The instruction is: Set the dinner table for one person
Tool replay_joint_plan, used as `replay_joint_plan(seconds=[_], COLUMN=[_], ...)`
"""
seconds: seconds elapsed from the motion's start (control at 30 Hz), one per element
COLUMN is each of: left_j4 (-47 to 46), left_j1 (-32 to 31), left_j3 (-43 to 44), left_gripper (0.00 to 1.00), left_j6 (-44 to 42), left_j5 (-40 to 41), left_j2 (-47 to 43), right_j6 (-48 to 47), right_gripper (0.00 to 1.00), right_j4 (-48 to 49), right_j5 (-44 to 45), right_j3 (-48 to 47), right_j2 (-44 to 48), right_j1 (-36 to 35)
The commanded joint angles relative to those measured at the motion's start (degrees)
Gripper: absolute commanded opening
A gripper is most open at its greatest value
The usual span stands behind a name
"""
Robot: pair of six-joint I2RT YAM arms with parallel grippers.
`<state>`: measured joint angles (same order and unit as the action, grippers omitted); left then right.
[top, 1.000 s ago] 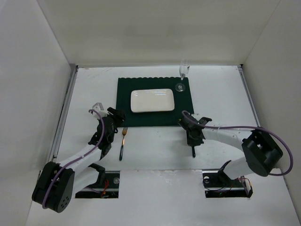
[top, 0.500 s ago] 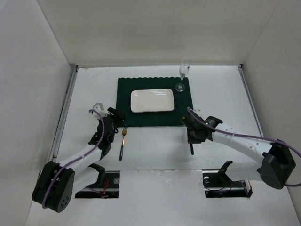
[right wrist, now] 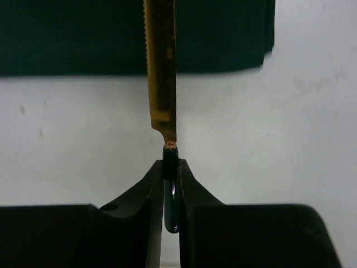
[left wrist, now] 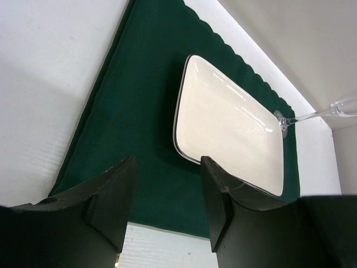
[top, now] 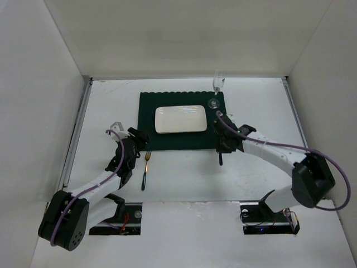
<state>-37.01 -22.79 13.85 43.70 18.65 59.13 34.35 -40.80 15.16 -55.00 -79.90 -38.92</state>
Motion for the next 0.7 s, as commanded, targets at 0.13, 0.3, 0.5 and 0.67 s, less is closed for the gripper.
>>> replay_joint_plan(seconds=[0.13,0.3,0.5,0.67], left_j4=[-2.62,-2.89,-2.89,-2.89], left_j1=[-0.28,-0.46,-0.20,-0.20], left_j3=[-0.22,-0.05,-0.14,0.04], left_gripper=[0.47,0.47,0.47,0.47], left_j6=[-0.46,-0.28,-0.28,-0.28], left_j5=[0.68,0.42,0.42,0.42], left_j2=[-0.87,-0.25,-0.34,0.28], right_j6=[-8.33,-10.26,-10.44,-10.53], right_gripper=[0.07,0.07,0.07,0.08], right_j4=[16.88,19.17,21.37,21.81], right_j5=[-0.74,-2.41,-4.70,-5.75], right_j3=[-11.69,-16.36,-17.68,-19.09], right_j2=[-13.60,-19.93,-24.25,-26.36], right_j1=[7.14,9.87,12.59,12.68])
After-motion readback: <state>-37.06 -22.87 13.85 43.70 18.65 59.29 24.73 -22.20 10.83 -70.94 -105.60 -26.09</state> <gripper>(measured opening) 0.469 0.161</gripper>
